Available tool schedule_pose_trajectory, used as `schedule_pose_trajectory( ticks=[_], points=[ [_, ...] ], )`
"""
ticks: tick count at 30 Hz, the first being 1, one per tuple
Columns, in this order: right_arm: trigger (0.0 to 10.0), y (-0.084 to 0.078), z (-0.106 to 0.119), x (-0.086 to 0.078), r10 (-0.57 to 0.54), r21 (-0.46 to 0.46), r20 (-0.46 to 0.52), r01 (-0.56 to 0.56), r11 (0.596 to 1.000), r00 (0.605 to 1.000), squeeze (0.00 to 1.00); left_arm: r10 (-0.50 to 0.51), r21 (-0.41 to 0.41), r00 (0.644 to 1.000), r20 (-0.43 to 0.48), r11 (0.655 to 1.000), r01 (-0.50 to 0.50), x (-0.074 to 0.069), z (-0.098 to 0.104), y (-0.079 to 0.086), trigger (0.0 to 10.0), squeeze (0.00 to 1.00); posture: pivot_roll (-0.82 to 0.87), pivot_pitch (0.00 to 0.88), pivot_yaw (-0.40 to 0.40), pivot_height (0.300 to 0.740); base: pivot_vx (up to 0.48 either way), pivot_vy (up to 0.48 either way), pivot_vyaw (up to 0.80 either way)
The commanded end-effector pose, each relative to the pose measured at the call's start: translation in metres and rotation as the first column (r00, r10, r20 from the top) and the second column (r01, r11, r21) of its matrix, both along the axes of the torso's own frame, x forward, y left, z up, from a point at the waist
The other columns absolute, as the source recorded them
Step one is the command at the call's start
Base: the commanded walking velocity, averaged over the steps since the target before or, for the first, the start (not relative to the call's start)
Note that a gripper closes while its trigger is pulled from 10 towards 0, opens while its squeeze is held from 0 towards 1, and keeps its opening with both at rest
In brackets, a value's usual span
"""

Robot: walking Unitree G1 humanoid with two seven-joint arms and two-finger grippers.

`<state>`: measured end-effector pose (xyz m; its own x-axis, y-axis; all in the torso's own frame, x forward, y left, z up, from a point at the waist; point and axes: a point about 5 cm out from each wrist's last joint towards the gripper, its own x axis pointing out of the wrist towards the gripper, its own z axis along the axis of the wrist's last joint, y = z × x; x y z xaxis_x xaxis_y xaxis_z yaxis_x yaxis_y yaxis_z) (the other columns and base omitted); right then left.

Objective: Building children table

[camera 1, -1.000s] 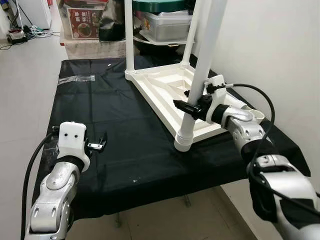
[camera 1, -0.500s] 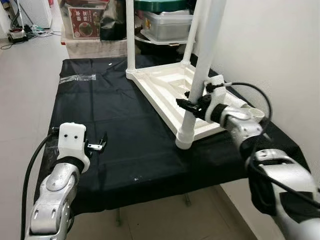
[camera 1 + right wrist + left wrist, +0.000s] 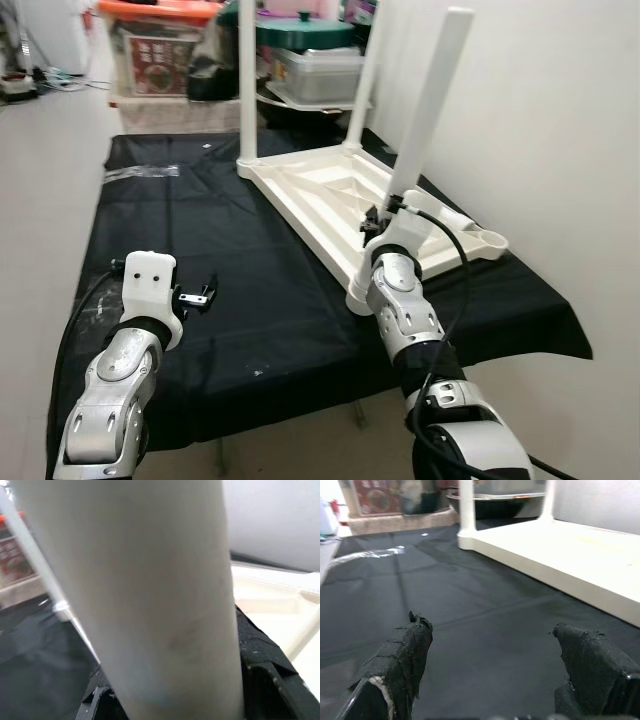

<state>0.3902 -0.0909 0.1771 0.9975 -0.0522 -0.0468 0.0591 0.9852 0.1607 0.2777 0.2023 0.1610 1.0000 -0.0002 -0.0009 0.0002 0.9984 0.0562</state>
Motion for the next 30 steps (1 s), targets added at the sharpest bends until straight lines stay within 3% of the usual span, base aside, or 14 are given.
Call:
schedule_pose_trajectory(
  ticks=[1, 2, 3, 5, 6, 9, 11, 12, 13, 14, 15, 19, 23, 30],
  points=[
    [10.0, 0.004, -0.027, -0.004, 0.064, 0.096, -0.140, -0.051, 0.994, 0.988, 0.00, -0.007, -0.029, 1.000, -0.024, 1.000, 0.006, -0.001, -0.005, 0.001, 10.0, 0.00, 0.10, 0.000, -0.098, 0.740, 0.000, 0.000, 0.00],
    [10.0, 0.004, -0.027, -0.004, 0.064, 0.096, -0.140, -0.051, 0.994, 0.988, 0.00, -0.007, -0.029, 1.000, -0.024, 1.000, 0.006, -0.001, -0.005, 0.001, 10.0, 0.00, 0.10, 0.000, -0.098, 0.740, 0.000, 0.000, 0.00],
    [10.0, 0.001, -0.016, 0.000, 0.086, 0.106, -0.094, -0.076, 0.991, 0.992, 1.00, -0.005, -0.033, 1.000, -0.022, 0.999, 0.004, -0.001, -0.004, 0.001, 10.0, 0.00, 0.10, 0.000, -0.101, 0.740, 0.000, 0.000, 0.00],
    [10.0, -0.001, -0.009, -0.001, 0.080, 0.106, -0.063, -0.073, 0.992, 0.995, 1.00, -0.002, -0.034, 1.000, -0.019, 0.999, 0.002, -0.001, -0.004, 0.001, 10.0, 0.00, 0.10, 0.000, -0.101, 0.740, 0.000, 0.000, 0.00],
    [10.0, 0.000, 0.004, 0.001, 0.148, 0.120, 0.006, -0.148, 0.982, 0.989, 0.00, -0.001, -0.036, 1.000, -0.018, 0.999, 0.000, -0.001, -0.005, 0.001, 10.0, 0.00, 0.10, 0.000, -0.099, 0.740, 0.000, 0.000, 0.00],
    [10.0, 0.005, 0.023, 0.000, 0.293, 0.139, 0.108, -0.306, 0.942, 0.950, 0.00, -0.004, -0.039, 1.000, -0.018, 0.999, 0.003, -0.001, -0.005, 0.001, 10.0, 0.00, 0.10, 0.000, -0.097, 0.740, 0.000, 0.000, 0.00],
    [10.0, 0.015, 0.039, -0.010, 0.569, 0.086, 0.219, -0.597, 0.798, 0.792, 0.00, -0.016, -0.041, 1.000, -0.020, 0.999, 0.015, 0.001, -0.006, 0.001, 10.0, 0.00, 0.10, 0.000, -0.096, 0.740, 0.000, 0.000, 0.00],
    [10.0, 0.015, 0.039, -0.010, 0.569, 0.086, 0.219, -0.597, 0.798, 0.792, 0.00, -0.016, -0.041, 1.000, -0.020, 0.999, 0.015, 0.001, -0.006, 0.001, 10.0, 0.00, 0.10, 0.000, -0.096, 0.740, 0.000, 0.000, 0.00],
    [10.0, 0.020, 0.040, -0.018, 0.693, 0.043, 0.229, -0.718, 0.695, 0.684, 0.00, -0.022, -0.043, 1.000, -0.020, 0.999, 0.021, 0.002, -0.006, 0.001, 10.0, 0.00, 0.10, 0.000, -0.096, 0.740, 0.000, 0.000, 0.00],
    [10.0, 0.020, 0.040, -0.018, 0.693, 0.043, 0.229, -0.718, 0.695, 0.684, 0.00, -0.022, -0.043, 1.000, -0.020, 0.999, 0.021, 0.002, -0.006, 0.001, 10.0, 0.00, 0.10, 0.000, -0.096, 0.740, 0.000, 0.000, 0.00],
    [10.0, 0.025, 0.039, -0.026, 0.781, -0.009, 0.224, -0.800, 0.600, 0.583, 0.00, -0.025, -0.045, 0.999, -0.020, 0.999, 0.024, 0.002, -0.006, 0.001, 10.0, 0.00, 0.10, 0.000, -0.103, 0.740, 0.000, 0.000, 0.00],
    [10.0, 0.025, 0.039, -0.026, 0.781, -0.009, 0.224, -0.800, 0.600, 0.583, 0.00, -0.025, -0.045, 0.999, -0.020, 0.999, 0.024, 0.002, -0.006, 0.001, 10.0, 0.00, 0.10, 0.000, -0.103, 0.740, 0.000, 0.000, 0.00],
    [10.0, 0.045, 0.031, -0.044, 0.928, -0.080, 0.161, -0.932, 0.352, 0.337, 0.00, -0.026, -0.047, 0.999, -0.018, 0.999, 0.025, 0.003, -0.005, 0.002, 10.0, 0.00, 0.12, 0.000, -0.115, 0.740, 0.000, 0.000, 0.00],
    [10.0, 0.059, 0.024, -0.050, 0.961, -0.121, 0.126, -0.958, 0.261, 0.246, 0.00, -0.027, -0.047, 0.999, -0.019, 0.999, 0.027, 0.003, -0.006, 0.001, 10.0, 0.00, 0.13, 0.000, -0.121, 0.740, 0.000, 0.000, 0.00]
  ],
)
